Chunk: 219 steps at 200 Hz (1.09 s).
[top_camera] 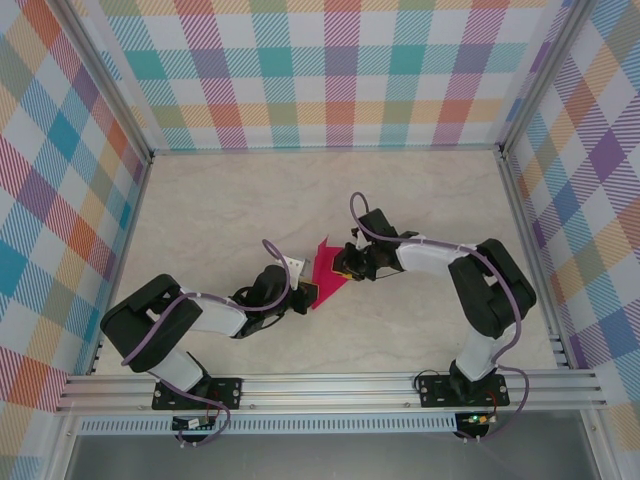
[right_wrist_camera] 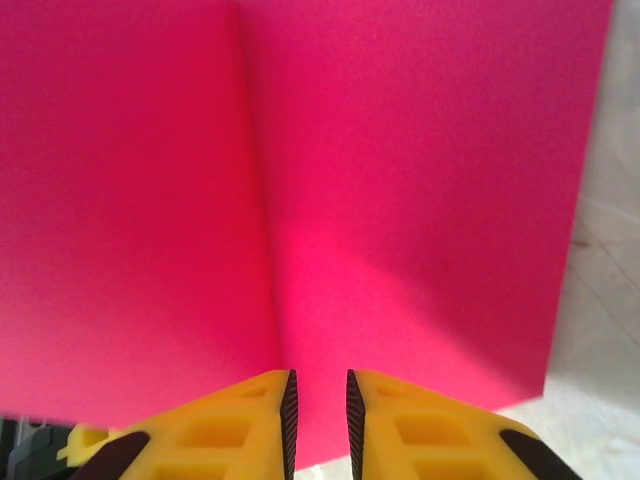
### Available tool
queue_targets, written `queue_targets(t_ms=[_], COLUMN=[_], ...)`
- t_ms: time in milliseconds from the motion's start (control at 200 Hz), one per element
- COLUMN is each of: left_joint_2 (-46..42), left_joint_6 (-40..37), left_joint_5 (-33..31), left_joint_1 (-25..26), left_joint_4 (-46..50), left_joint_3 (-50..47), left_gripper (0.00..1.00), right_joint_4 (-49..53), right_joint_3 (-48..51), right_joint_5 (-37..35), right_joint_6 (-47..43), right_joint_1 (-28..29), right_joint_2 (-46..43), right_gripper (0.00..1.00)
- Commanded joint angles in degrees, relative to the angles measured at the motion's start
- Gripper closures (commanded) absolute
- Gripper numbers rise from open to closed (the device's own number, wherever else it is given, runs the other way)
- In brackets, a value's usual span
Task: Fold a paper plane with a square sheet of paper (pick it up from the middle)
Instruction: Fourth fold the wing at the center of the table.
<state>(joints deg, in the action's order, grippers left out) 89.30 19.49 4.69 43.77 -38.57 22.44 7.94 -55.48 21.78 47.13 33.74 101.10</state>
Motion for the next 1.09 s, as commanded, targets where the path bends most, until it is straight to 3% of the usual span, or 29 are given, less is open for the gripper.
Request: queue_targets(t_ms=[0, 160, 390, 650, 1090], left_joint_2=[-1.7, -1.9, -2.4, 0.5, 2.0], left_joint_6=[5.0, 8.3, 7.9, 9.0, 11.0], left_joint_5=[0.9, 3.1, 4.2, 5.2, 5.4], left_joint_1=[0.8, 0.7, 0.7, 0.8, 0.8], left_joint_4=[3.0, 3.3, 4.5, 1.6, -0.5], left_joint_3=[2.1, 2.3, 2.6, 2.6, 2.9], left_gripper=[0.77, 0.7, 0.69, 0.77, 0.82], right_joint_4=[-1.9, -2.2, -1.6, -1.8, 0.4], right_joint_3=[-1.8, -2.0, -2.4, -1.9, 0.6], right_joint_5=[2.2, 2.5, 2.2, 2.6, 2.7], right_joint_6=[0.1, 0.5, 0.6, 0.8, 1.4], right_joint_1=[-0.1, -0.1, -0.1, -0.1, -0.1], right_joint_2=[2.4, 4.5, 5.4, 5.5, 5.2], right_gripper=[0.78, 0.78, 0.78, 0.79, 0.79])
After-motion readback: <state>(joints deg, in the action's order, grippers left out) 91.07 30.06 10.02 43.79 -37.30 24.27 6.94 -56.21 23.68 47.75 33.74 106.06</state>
